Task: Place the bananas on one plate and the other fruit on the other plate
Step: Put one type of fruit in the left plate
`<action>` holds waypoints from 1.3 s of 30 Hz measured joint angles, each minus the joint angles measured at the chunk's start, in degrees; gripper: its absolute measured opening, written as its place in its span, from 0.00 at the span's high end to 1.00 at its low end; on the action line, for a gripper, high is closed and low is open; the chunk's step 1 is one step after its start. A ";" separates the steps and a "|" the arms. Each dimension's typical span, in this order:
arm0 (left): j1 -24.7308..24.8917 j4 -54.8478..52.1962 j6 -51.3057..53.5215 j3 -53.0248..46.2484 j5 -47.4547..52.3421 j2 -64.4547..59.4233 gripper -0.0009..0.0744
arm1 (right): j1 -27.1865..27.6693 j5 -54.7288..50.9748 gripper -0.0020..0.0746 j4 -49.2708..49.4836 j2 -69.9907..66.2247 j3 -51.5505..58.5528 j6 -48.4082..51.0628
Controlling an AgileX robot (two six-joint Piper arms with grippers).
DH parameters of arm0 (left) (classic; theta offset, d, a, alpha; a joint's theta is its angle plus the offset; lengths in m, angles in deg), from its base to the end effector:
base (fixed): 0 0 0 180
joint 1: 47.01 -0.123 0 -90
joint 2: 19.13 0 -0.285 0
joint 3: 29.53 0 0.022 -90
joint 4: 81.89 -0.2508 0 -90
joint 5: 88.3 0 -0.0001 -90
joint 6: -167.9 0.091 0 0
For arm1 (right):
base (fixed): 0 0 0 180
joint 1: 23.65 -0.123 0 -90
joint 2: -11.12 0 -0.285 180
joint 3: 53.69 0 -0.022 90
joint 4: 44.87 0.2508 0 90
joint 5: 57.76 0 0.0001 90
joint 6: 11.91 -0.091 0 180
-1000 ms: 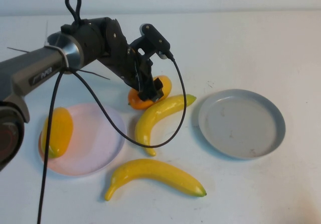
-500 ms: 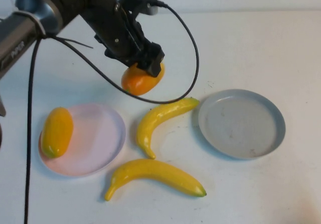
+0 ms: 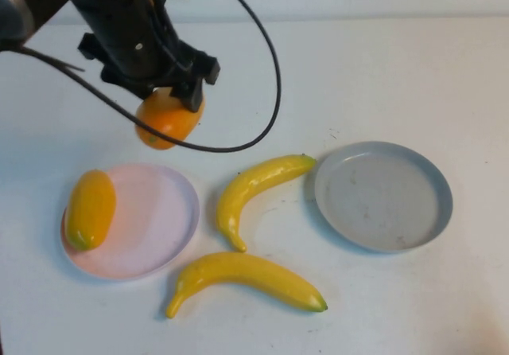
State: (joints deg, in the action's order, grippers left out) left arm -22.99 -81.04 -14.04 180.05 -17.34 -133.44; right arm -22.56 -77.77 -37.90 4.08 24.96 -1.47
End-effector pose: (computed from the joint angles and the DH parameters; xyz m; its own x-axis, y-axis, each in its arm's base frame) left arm 0.3670 -0.1650 0.3447 -0.8477 0.3354 -0.4109 0.3798 0.9246 -0.0287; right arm 0.0532 0.0028 0.1742 -0.2662 -0.0627 -0.9619 -0.0391 0.9978 -0.0542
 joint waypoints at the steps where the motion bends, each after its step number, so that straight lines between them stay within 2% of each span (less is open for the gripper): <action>1: 0.00 -1.55 -0.92 -2.49 0.00 1.71 0.37 | 0.00 0.00 1.00 0.00 0.00 0.00 0.00; 9: 0.00 -4.29 -4.05 -17.91 0.08 5.22 0.37 | 0.00 0.00 1.00 0.00 0.00 0.00 0.00; 20: 0.00 -8.31 -4.55 -20.13 -1.69 -1.33 0.37 | 0.00 0.00 1.00 0.00 0.00 0.00 0.00; 22: 0.00 -8.42 -4.55 -20.13 -1.79 -2.32 0.32 | 0.00 0.00 1.00 0.00 0.00 0.00 0.00; 27: 0.00 -8.42 -4.55 -20.13 -1.91 -3.00 0.12 | 0.00 0.00 1.00 0.00 0.00 0.00 0.00; 32: 0.00 -6.80 -4.32 -18.16 -1.39 -2.18 0.10 | 0.00 0.00 1.00 0.00 0.00 0.00 0.00; 34: 0.04 -5.89 -4.04 -16.90 -1.39 -1.10 0.12 | 0.00 0.00 1.00 0.00 0.00 0.00 0.00; 36: 0.13 -5.49 -3.92 -16.49 -1.39 0.55 0.20 | 0.00 0.00 1.00 0.00 0.00 0.00 0.00; 39: 0.41 -5.26 -3.58 -16.25 -1.01 4.08 0.43 | 0.00 0.00 1.00 0.00 0.00 0.00 0.00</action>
State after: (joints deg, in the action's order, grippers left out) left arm -22.58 -86.30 -17.62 163.80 -18.35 -129.36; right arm -22.56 -77.77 -37.90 4.08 24.96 -1.47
